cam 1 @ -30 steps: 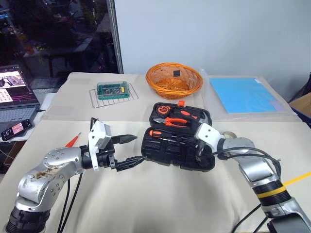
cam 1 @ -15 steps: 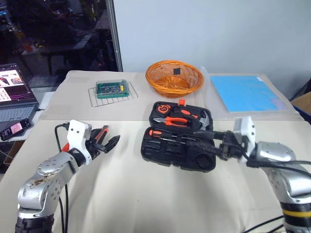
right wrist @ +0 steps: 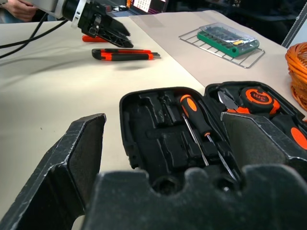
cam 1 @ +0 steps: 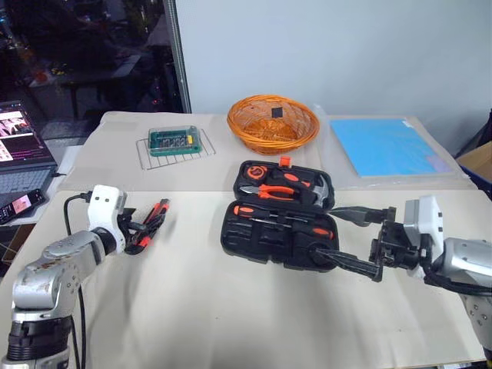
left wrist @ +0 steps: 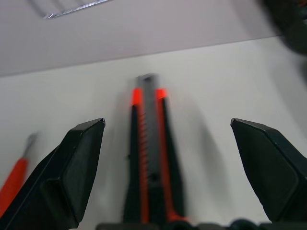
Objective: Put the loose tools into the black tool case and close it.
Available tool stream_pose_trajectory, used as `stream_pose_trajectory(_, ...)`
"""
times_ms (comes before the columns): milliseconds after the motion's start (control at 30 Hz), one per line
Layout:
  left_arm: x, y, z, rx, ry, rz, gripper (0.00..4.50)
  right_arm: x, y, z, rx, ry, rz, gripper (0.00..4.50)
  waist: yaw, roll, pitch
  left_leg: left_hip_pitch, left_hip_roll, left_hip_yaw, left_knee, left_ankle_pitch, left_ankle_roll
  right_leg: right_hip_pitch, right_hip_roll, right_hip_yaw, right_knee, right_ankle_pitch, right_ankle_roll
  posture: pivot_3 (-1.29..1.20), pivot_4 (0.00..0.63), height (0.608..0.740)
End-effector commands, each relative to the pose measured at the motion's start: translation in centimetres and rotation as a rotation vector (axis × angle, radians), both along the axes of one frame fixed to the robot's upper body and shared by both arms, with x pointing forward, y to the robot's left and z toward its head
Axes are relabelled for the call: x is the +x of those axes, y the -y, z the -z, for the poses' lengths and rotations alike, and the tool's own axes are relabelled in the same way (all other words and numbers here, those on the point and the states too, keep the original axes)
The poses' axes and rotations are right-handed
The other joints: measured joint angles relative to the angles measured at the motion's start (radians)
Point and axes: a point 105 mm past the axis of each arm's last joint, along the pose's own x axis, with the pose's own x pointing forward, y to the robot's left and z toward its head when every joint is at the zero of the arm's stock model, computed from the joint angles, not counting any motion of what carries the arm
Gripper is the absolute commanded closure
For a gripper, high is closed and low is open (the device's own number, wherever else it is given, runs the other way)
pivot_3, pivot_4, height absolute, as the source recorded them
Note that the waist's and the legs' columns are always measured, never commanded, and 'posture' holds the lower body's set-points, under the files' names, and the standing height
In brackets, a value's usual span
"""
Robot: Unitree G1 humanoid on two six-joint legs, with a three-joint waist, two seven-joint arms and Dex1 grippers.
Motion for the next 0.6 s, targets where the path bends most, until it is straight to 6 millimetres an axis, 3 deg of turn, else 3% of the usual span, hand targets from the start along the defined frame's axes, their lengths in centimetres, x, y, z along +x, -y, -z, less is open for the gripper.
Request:
stream_pose_trajectory(33,0.2,-1.9,-2.0,-0.020,0.055,-0.010,0.00,-0.5,-1.0,-1.2,0.015,0.041,-0.031,0.06,0.001,0.000,0.000,0.000,0.000,0.000,0.000,0.000,0.000,0.000,0.000,0.000,0.000,0.000,0.000,0.00,0.150,0.740)
stream_pose_trajectory(300,-0.2,-7.4,-2.7,0.047,-0.019,-0.032,0.00,-0.5,-2.3,-1.3,0.034,0.044,-0.069,0.06,0.000,-0.003,0.001,-0.003,0.000,0.002,-0.004,0.001,-0.001,-0.006,-0.001,0.000,0.000,0.000,-0.001,0.00,0.150,0.740)
stream_pose_trajectory(467,-0.6,-8.9,-2.3,0.101,-0.093,0.050,0.00,-0.5,-2.6,-1.1,0.029,0.046,-0.078,0.06,0.002,-0.003,0.002,-0.006,0.000,0.002,-0.005,0.002,-0.002,-0.011,-0.001,-0.001,0.001,-0.001,-0.002,0.00,0.150,0.740)
stream_pose_trajectory(600,-0.4,-8.9,-1.7,0.129,-0.121,0.088,0.00,-0.9,-2.6,-0.7,0.015,0.034,-0.087,0.06,0.003,-0.004,0.002,-0.008,0.000,0.002,-0.005,0.002,-0.003,-0.012,-0.001,-0.002,0.001,-0.001,-0.002,0.00,0.150,0.740)
